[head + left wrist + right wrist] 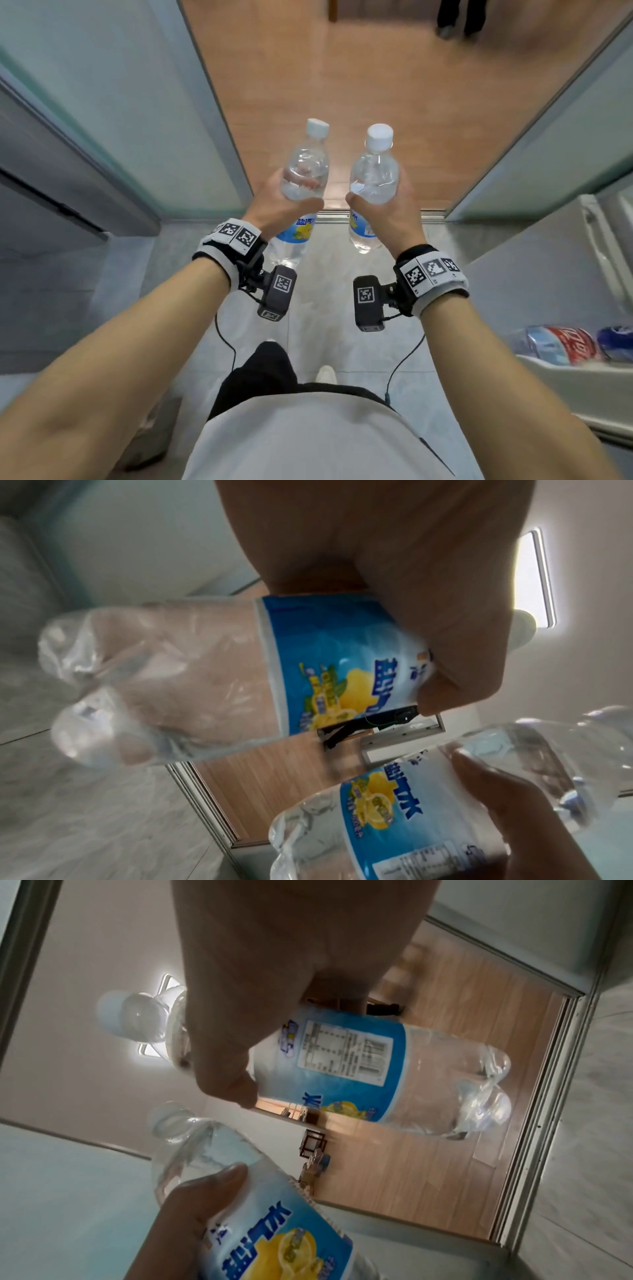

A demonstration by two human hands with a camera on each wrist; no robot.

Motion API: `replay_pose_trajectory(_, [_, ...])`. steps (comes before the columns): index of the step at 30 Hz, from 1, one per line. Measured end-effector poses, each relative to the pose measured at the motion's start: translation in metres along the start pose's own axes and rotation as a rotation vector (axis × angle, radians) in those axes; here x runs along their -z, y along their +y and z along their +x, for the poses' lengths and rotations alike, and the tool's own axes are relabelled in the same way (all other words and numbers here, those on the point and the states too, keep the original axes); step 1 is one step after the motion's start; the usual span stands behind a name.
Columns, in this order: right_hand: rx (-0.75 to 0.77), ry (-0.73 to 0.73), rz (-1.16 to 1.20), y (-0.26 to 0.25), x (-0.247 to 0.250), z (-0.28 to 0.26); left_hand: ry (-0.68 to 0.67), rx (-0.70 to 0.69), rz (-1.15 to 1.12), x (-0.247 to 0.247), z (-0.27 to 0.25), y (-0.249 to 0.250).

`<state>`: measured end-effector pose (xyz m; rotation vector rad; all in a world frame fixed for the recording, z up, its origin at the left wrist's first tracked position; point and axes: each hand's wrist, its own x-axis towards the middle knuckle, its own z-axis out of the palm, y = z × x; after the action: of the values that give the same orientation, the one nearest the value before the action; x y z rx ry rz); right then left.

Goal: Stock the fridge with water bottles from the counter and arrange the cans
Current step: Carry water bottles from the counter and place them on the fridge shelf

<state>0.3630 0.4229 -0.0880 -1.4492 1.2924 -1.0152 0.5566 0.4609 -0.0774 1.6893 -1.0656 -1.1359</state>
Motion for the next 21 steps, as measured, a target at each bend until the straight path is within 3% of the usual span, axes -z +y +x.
replay_pose_trajectory(7, [-0.074, 0.189, -0.015, 0.015, 0.006, 0.093, -0.23, -0.059, 0.064, -0.021, 0.147, 0.026])
replay_pose_trajectory(12, [-0.134, 0.479, -0.084, 0.015, 0.025, 0.134, -0.459, -0.117, 0.11, -0.06, 0.237, 0.063])
replay_pose_trajectory(21, [-0.327, 0.898, -0.127, 0.023, 0.097, 0.147, -0.894, -0.153, 0.159, -0.181, 0.313, 0.114])
